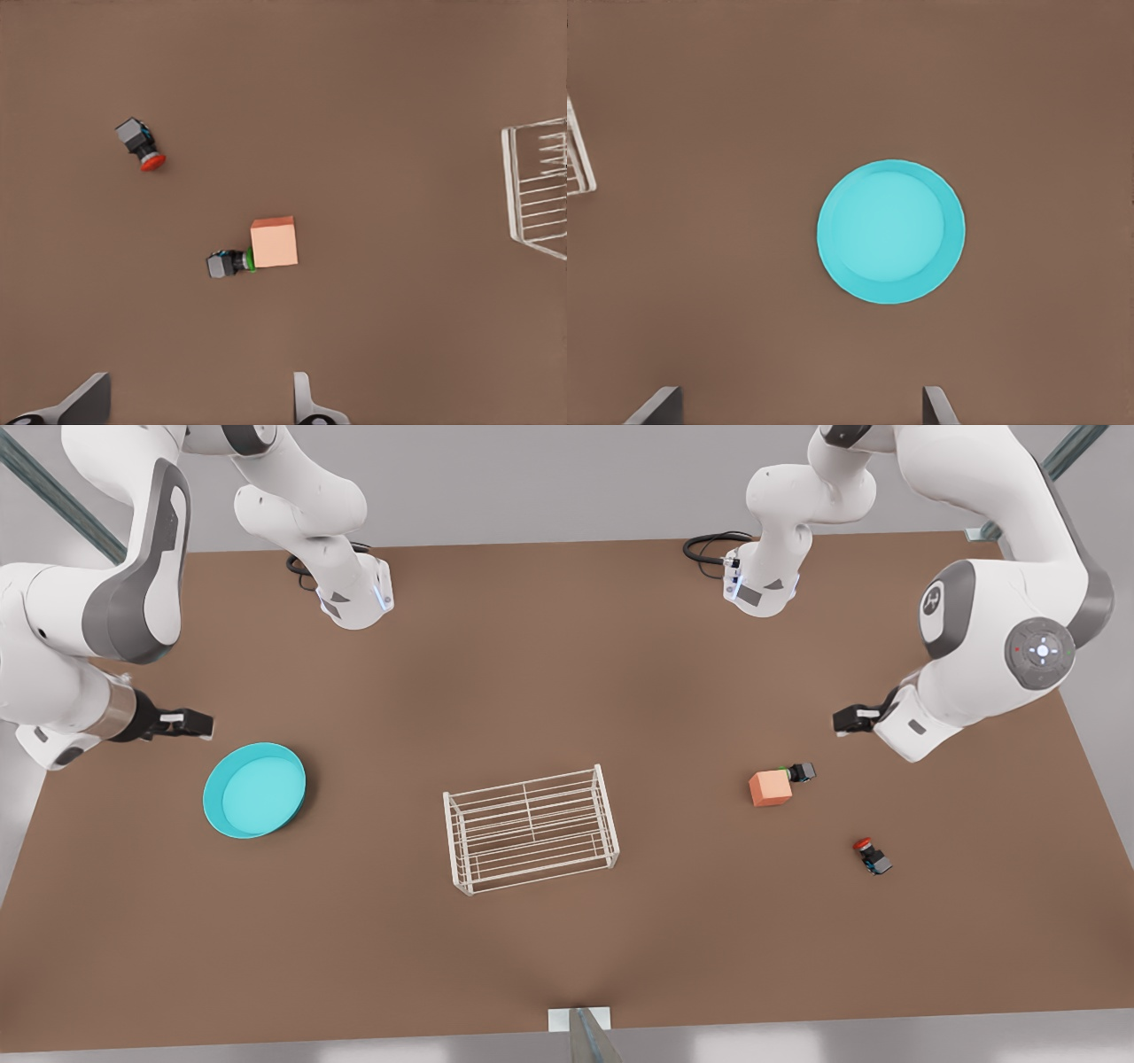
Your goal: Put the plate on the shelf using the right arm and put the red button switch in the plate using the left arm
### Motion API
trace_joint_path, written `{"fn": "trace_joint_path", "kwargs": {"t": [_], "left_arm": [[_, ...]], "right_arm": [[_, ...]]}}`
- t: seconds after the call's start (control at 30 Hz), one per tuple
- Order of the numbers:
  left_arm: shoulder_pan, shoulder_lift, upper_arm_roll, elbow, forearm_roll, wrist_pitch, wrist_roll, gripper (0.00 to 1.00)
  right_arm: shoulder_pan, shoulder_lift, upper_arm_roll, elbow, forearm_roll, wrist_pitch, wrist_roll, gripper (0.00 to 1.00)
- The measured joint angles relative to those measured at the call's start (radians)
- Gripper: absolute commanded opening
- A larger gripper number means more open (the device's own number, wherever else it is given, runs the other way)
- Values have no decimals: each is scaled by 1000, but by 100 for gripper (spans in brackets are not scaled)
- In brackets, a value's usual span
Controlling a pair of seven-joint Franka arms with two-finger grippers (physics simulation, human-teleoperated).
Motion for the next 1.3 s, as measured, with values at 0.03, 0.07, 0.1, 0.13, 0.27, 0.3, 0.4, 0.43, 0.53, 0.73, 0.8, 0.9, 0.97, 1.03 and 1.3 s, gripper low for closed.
{"fn": "trace_joint_path", "kwargs": {"t": [0.03, 0.07, 0.1, 0.13, 0.27, 0.3, 0.4, 0.43, 0.53, 0.73, 0.8, 0.9, 0.97, 1.03, 1.3], "left_arm": [[1, -1, -1, 1, -1, 5, -1, 100], [1, 0, -1, 1, -2, 9, -3, 100], [0, 1, -1, 1, -2, 12, -4, 100], [0, 2, -1, 1, -2, 15, -5, 100], [-2, 1, -1, 4, -4, -1, -10, 100], [-2, 1, -1, 3, -4, -6, -10, 100], [-7, -1, 1, -2, -5, -6, -13, 100], [-6, -1, 2, -5, -5, -1, -13, 100], [2, 2, 6, -9, -3, 13, -15, 100], [5, 5, 8, -15, -1, 35, -17, 100], [5, 5, 8, -14, -1, 40, -17, 100], [4, 5, 8, -14, 0, 45, -18, 100], [4, 5, 8, -14, 0, 47, -18, 100], [5, 5, 8, -14, 0, 49, -19, 100], [6, 8, 8, -13, 5, 51, -20, 100]], "right_arm": [[1, 1, -1, 0, 0, 6, -3, 100], [-1, 7, -2, 1, 0, 12, -6, 100], [-5, 19, -6, 1, 1, 16, -13, 100], [-25, 45, -8, 1, 4, 22, -26, 100], [-220, 185, -12, 1, 30, 74, -102, 100], [-243, 215, -12, 1, 34, 96, -123, 100], [-289, 334, -11, -5, 77, 189, -189, 100], [-294, 365, -9, -10, 101, 227, -211, 100], [-323, 412, -8, -68, 175, 350, -284, 100], [-373, 360, -8, -303, 229, 581, -422, 100], [-381, 345, -8, -373, 234, 663, -462, 100], [-404, 355, -8, -422, 245, 759, -514, 100], [-409, 376, -8, -430, 255, 803, -545, 100], [-410, 396, -7, -435, 276, 834, -572, 100], [-401, 405, 5, -480, 353, 901, -657, 100]]}}
